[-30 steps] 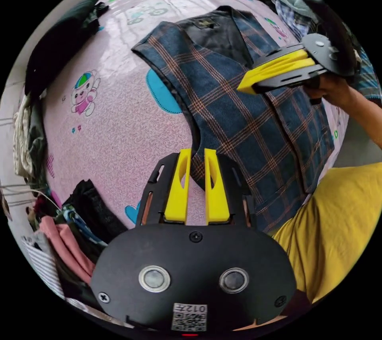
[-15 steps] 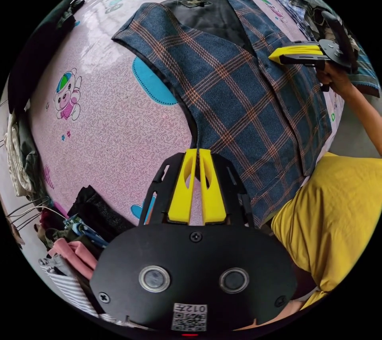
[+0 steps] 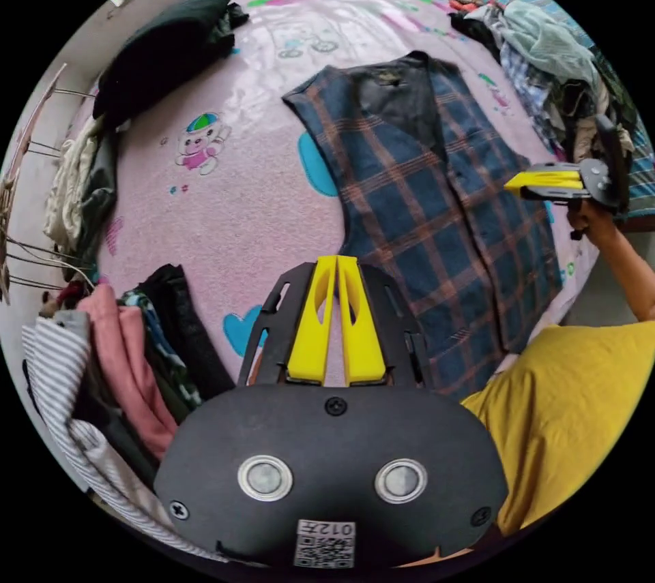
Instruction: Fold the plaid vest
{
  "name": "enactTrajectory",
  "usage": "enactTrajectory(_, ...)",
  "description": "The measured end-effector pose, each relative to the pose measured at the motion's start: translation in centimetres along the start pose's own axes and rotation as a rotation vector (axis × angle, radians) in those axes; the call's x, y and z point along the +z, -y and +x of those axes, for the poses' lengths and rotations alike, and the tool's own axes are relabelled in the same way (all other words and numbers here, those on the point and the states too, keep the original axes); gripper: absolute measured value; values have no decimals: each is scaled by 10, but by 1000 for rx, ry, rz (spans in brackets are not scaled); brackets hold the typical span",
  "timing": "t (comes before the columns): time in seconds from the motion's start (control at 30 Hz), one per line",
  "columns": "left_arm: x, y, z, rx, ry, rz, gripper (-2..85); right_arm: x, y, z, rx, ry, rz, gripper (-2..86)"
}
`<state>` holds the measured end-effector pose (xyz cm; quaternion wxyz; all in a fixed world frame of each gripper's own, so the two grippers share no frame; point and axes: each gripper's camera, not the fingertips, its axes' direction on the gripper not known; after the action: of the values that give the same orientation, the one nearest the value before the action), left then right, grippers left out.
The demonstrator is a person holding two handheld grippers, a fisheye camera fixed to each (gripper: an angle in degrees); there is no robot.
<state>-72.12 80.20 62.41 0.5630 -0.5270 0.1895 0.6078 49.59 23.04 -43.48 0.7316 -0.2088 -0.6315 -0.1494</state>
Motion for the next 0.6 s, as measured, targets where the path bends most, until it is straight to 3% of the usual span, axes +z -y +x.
enactTrajectory(0.17, 29, -34, 67, 124, -270, -107, 4, 19, -60, -30, -11, 20, -115, -1)
enactTrajectory(0.33, 80, -75, 113, 182, -195, -282, 3, 43, -81, -43, 7, -45, -142, 0)
enactTrajectory(0.6, 85, -102, 82, 98, -230, -228, 4, 61, -81, -49, 27, -97, -142, 0)
